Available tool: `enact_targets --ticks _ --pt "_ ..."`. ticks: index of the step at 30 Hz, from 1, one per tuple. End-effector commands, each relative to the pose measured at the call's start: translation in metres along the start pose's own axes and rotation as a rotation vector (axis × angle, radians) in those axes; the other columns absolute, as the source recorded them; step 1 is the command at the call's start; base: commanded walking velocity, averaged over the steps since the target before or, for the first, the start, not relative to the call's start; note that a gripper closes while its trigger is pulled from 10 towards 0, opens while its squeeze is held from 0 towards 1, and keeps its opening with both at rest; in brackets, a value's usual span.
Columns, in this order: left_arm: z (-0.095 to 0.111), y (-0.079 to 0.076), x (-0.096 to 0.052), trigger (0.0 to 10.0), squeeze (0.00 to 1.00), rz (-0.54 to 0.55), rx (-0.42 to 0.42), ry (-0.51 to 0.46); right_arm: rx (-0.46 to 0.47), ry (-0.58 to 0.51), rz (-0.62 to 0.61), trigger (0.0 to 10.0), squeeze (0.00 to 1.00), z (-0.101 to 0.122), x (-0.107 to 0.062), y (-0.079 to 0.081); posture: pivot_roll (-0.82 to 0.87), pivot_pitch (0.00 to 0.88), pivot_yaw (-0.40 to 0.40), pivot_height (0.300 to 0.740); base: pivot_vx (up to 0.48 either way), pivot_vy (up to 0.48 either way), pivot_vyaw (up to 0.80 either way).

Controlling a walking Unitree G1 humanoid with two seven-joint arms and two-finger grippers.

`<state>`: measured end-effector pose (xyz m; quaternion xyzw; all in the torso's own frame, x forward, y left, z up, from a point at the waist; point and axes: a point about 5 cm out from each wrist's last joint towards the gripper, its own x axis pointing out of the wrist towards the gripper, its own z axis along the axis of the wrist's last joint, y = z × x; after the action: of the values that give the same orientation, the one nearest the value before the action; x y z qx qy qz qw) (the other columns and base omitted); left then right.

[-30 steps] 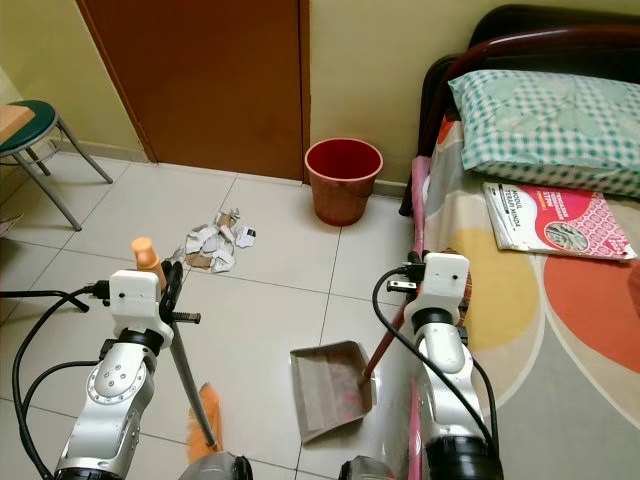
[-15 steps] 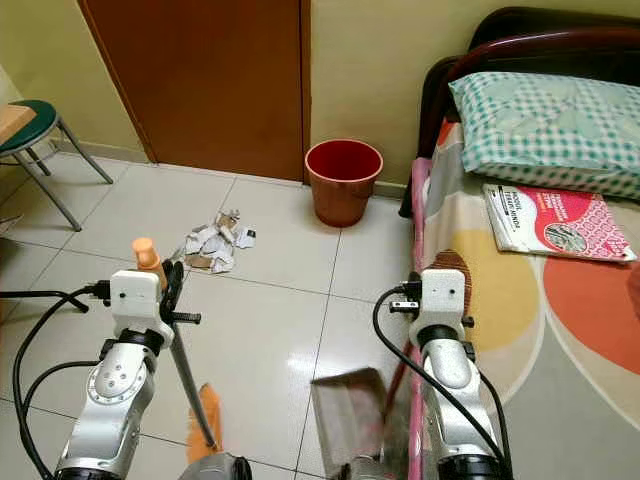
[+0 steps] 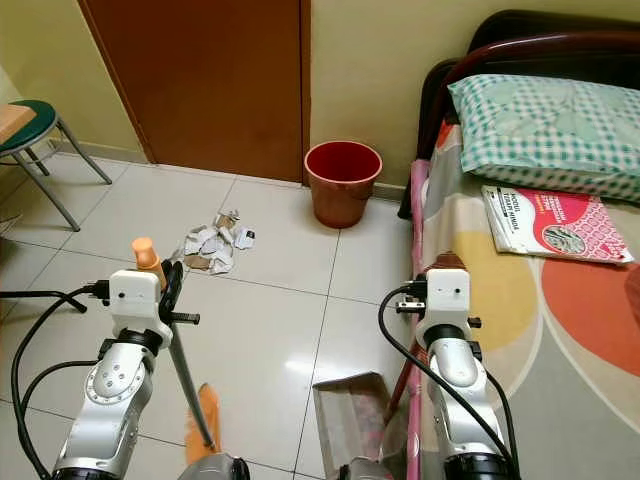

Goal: Sweep floor

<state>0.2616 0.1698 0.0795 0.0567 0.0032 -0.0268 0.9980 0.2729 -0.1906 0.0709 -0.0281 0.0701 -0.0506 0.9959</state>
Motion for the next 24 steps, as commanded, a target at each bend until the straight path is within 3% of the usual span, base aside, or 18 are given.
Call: enact_targets --ticks 1,7,15,24 --pt "0.0211 0.0035 0.0029 10.0 0.00 0.001 0.008 -0.113 0.030 -0.084 0.005 10.0 0.00 0.0138 0.0012 0.0026 -0.03 0.011 -0.023 0.740 0.000 0.000 0.00" --pt "0.0247 0.0042 0.0054 10.0 0.00 0.001 0.013 -0.131 0.059 -0.117 0.013 10.0 0.00 0.0185 0.0027 0.0046 -0.03 0.001 -0.013 0.740 0.124 0.000 0.00" --pt "0.0281 0.0064 0.0063 10.0 0.00 -0.004 0.011 -0.147 0.079 -0.134 0.015 10.0 0.00 0.0218 0.0056 0.0034 -0.03 0.000 -0.008 0.740 0.358 0.000 0.00" --pt "0.0299 0.0056 0.0085 10.0 0.00 -0.007 0.006 -0.155 0.067 -0.138 0.028 10.0 0.00 0.0230 0.0089 0.0060 -0.03 0.000 -0.007 0.740 0.385 0.279 0.00"
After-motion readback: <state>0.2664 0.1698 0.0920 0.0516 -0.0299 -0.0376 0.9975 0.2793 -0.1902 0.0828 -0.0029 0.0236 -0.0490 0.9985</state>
